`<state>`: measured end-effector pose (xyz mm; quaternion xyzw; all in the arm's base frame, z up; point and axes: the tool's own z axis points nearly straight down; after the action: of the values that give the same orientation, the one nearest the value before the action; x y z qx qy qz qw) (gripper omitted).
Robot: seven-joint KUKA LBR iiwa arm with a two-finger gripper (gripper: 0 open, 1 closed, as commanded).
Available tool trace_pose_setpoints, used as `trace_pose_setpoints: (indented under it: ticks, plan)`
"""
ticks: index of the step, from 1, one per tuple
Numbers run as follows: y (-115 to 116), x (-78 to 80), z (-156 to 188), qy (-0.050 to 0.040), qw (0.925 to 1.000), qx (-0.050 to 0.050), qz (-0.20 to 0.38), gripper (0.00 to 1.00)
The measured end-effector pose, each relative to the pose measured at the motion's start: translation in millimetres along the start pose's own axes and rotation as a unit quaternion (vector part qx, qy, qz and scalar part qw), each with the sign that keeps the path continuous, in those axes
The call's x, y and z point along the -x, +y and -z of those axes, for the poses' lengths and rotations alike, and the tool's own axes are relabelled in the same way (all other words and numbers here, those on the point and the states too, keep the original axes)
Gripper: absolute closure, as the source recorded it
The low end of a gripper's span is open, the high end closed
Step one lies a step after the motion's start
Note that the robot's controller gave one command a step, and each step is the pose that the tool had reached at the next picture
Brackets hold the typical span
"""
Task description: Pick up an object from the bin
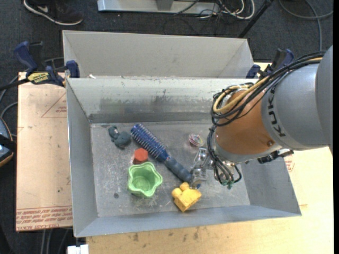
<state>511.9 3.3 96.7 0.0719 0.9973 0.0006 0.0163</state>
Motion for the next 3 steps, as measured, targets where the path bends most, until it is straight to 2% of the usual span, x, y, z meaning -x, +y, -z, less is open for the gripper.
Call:
trace_pose_setpoints:
  ticks: [1, 2, 3]
  plan:
    - [-12.9, 5.4, 14.9, 0.0128, 0.9999, -0.001, -0.007, 1.0]
    - [-12.1, 6.0, -1.3, 0.0063, 0.9994, -0.002, -0.034, 1.0]
    - [30.5, -0.2, -7.5, 0.0027, 0.9979, -0.005, -0.065, 1.0]
